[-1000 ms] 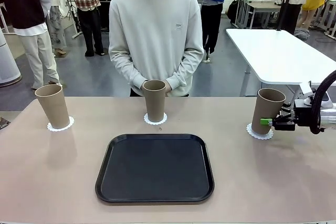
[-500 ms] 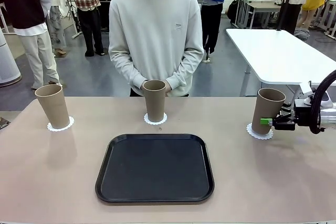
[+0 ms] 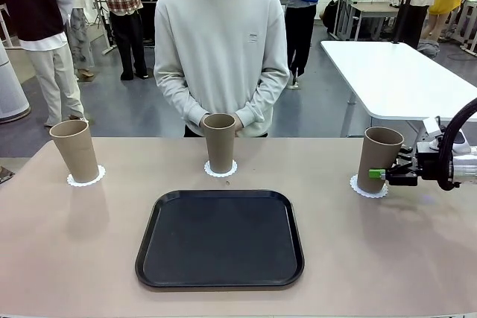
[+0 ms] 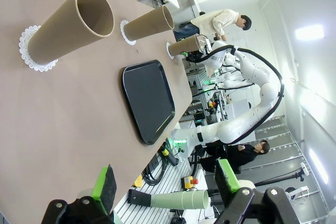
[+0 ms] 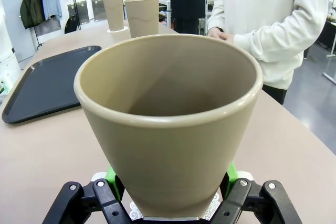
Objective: Place coasters on the table and set cups on them.
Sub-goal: Take one Reusable plastic cup from the Flat Tray and place it on a coaster set by the human.
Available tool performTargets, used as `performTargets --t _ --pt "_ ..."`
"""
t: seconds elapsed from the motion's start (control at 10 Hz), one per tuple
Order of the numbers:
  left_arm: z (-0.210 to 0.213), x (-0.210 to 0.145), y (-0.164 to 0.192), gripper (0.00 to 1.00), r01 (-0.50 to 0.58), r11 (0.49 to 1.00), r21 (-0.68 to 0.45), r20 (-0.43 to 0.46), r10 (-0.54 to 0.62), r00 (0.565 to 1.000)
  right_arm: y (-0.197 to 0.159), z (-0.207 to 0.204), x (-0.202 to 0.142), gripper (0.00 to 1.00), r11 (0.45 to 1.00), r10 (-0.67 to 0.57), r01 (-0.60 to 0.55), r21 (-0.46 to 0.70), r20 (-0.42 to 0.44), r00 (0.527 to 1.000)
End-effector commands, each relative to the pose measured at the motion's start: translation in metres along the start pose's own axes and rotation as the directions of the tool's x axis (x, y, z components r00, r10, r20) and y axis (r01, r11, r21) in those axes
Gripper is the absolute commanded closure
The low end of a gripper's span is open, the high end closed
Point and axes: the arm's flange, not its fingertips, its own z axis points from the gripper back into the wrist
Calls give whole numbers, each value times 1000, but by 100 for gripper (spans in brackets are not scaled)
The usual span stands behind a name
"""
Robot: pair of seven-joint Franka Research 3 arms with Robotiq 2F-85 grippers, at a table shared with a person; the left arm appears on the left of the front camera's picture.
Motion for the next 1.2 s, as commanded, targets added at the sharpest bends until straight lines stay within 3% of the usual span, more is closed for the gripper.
performTargets --t 0.0,0.4,0.5,1.1 --pt "2 0 -1 0 2 1000 -2 6 -2 1000 -7 -5 3 17 1000 -26 26 -15 -2 1000" --pt "2 0 -1 0 2 1000 -2 6 -2 1000 -7 -6 0 17 999 -43 43 -12 -4 999" --pt "2 0 -1 0 2 1000 -2 6 -2 1000 -7 -6 -1 0 999 -51 51 -12 -3 999" --pt "2 0 -1 0 2 1000 -2 6 -2 1000 -8 -6 -2 0 998 -66 66 -6 -9 998"
